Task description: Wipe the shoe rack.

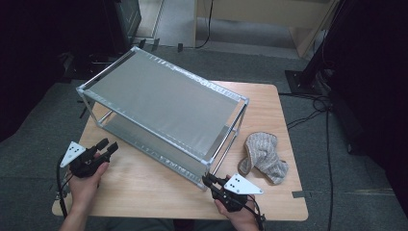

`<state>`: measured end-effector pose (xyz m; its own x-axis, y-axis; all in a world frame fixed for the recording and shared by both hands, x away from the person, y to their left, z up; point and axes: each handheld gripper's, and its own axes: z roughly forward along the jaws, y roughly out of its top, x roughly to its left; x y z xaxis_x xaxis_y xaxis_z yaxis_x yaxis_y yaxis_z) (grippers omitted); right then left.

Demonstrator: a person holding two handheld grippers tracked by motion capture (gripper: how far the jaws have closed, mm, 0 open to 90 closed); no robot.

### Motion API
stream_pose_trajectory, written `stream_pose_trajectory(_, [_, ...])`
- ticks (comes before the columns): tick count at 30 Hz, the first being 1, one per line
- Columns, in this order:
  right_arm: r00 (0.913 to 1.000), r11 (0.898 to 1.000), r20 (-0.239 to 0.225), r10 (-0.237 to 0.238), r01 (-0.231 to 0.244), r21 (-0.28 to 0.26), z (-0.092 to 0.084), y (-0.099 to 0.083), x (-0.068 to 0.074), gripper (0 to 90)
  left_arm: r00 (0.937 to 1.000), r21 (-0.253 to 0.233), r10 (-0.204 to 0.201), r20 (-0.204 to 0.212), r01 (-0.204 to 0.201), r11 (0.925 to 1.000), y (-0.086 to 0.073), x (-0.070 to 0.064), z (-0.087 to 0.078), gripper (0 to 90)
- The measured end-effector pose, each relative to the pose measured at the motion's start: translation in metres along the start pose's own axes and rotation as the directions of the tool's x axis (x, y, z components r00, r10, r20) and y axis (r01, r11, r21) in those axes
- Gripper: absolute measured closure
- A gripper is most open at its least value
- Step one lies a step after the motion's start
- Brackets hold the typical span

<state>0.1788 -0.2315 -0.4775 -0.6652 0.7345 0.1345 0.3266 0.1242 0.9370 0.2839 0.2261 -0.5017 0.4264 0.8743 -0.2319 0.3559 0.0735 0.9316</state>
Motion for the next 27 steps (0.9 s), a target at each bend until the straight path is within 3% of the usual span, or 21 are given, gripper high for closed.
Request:
stream_pose_trajectory(3, [0.9986,1.000,0.044,0.028,-0.028,0.006,-0.008,-0.001,-0.004,80.2,0.9992,-0.008,-0.008,-0.039,0.008,0.9999,0.002,0.004,0.001,51.3])
stream_pose_trajectory(7, [0.9946,0.999,0.099,0.030,-0.032,0.015,-0.019,-0.002,-0.011,80.3,0.9977,-0.011,-0.012,-0.066,0.012,0.9999,0.004,0.011,0.004,50.8])
stream_pose_trajectory(12, [0.9875,0.998,0.145,0.062,-0.064,0.007,-0.029,-0.005,-0.018,80.1,0.9912,-0.022,-0.016,-0.132,0.013,0.9997,0.014,0.022,0.012,51.4])
stream_pose_trajectory(18, [0.9863,0.998,0.153,0.061,-0.063,0.010,-0.032,-0.005,-0.021,80.0,0.9783,-0.003,0.011,-0.207,-0.011,0.9999,0.028,0.037,0.026,54.2])
stream_pose_trajectory(20, [0.9861,0.998,0.154,0.062,-0.065,0.011,-0.031,-0.005,-0.021,80.1,0.9701,0.006,0.001,-0.243,0.001,1.0000,0.030,0.043,0.034,55.1])
stream_pose_trajectory(22, [0.9864,0.998,0.153,0.060,-0.062,0.012,-0.031,-0.004,-0.021,80.0,0.9673,0.020,-0.004,-0.254,0.009,0.9998,0.032,0.046,0.041,56.0])
stream_pose_trajectory(23, [0.9862,0.998,0.153,0.063,-0.066,0.014,-0.031,-0.004,-0.021,80.0,0.9688,0.025,-0.013,-0.247,0.019,0.9995,0.033,0.049,0.046,57.1])
stream_pose_trajectory(25, [0.9863,0.998,0.151,0.065,-0.068,0.014,-0.032,-0.005,-0.021,80.0,0.9685,0.037,-0.015,-0.249,0.025,0.9990,0.034,0.050,0.052,61.3])
stream_pose_trajectory(27, [0.9869,0.997,0.146,0.069,-0.071,0.012,-0.032,-0.005,-0.022,79.9,0.9593,0.056,0.000,-0.282,0.017,0.9983,0.035,0.051,0.056,71.0])
